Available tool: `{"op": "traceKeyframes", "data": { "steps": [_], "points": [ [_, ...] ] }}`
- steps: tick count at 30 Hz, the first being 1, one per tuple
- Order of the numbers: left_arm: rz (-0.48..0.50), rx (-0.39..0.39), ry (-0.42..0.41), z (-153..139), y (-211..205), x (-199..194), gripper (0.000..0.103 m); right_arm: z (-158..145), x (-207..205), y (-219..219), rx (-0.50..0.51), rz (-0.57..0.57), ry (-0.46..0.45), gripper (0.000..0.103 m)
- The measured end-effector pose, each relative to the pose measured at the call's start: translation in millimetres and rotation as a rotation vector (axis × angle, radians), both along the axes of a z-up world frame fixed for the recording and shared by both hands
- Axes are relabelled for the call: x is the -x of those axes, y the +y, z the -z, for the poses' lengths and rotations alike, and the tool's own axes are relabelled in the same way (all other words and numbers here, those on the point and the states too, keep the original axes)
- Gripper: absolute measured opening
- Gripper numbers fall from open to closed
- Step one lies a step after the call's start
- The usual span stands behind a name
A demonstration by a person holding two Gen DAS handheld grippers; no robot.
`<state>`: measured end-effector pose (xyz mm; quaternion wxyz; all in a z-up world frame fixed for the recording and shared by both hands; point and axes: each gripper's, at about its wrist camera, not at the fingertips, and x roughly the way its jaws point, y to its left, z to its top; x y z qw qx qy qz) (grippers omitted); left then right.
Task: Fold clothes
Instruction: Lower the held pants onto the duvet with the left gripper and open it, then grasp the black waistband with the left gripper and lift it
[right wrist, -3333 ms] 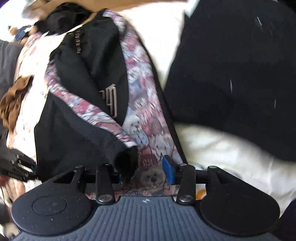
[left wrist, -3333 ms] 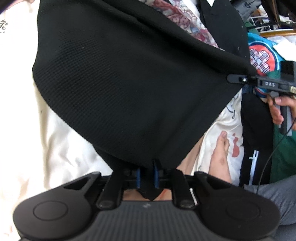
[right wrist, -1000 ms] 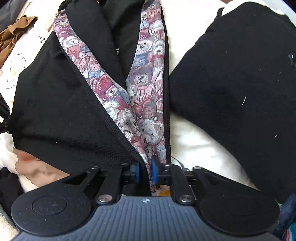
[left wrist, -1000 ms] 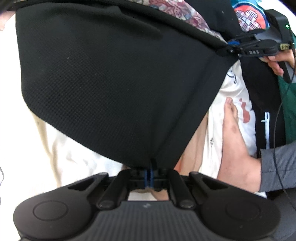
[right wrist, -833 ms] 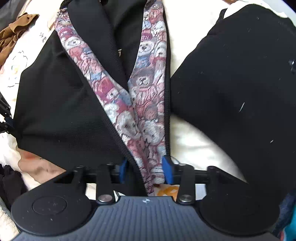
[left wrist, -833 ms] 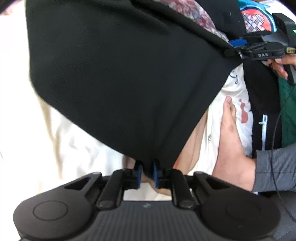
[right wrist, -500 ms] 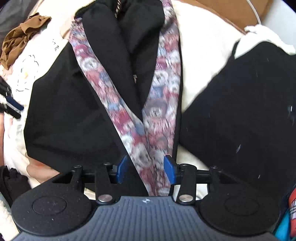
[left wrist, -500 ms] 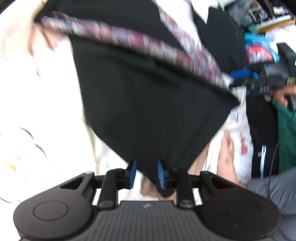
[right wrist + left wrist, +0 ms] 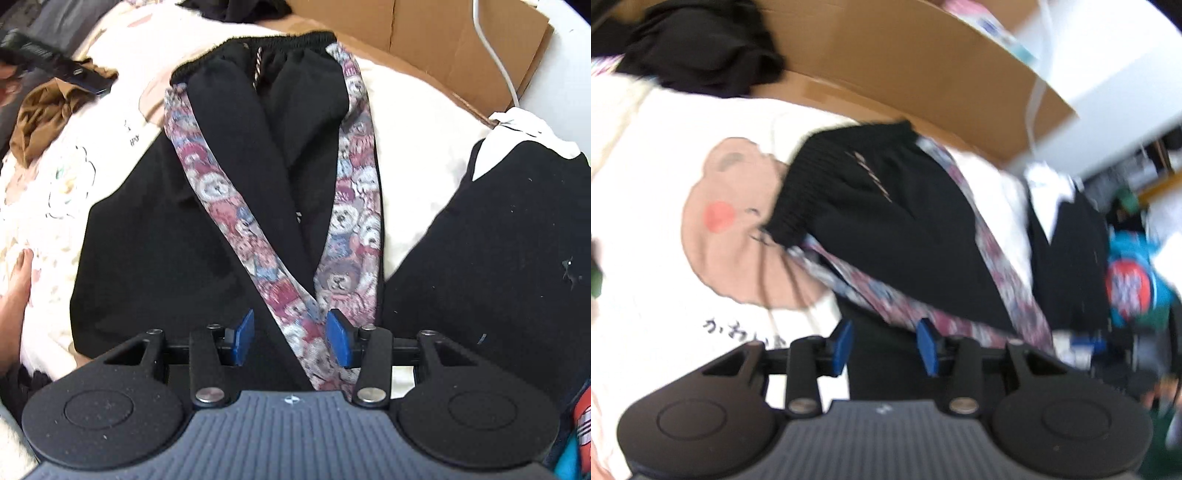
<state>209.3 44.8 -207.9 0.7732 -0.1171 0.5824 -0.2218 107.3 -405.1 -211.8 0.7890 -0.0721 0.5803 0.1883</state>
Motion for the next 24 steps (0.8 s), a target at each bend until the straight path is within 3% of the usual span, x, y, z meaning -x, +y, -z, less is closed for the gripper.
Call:
{"op": "traceKeyframes", "data": {
  "steps": [6,9,17,19,24],
  "points": [
    [-0.043,-0.027,0.032,36,13,-23,0.045,20,0,13,-0.05,-0.021,-0.039,0.048],
    [-0.1,0.018,0.048,55,19,-32,0.048,29,-4,18,-0.012,-0.038,-0.067,0.048],
    [-0.163,0.07,-0.008,85,26,-56,0.055,47,0,27,-0.067,0.078,-0.142,0.048],
    [-0.156,0.065,-0.042,89,27,-59,0.056,50,2,28,-0.078,0.097,-0.137,0.048],
    [-0.125,0.068,0.0,108,27,-67,0.06,52,7,35,-0.024,0.036,-0.165,0.048]
  ]
}}
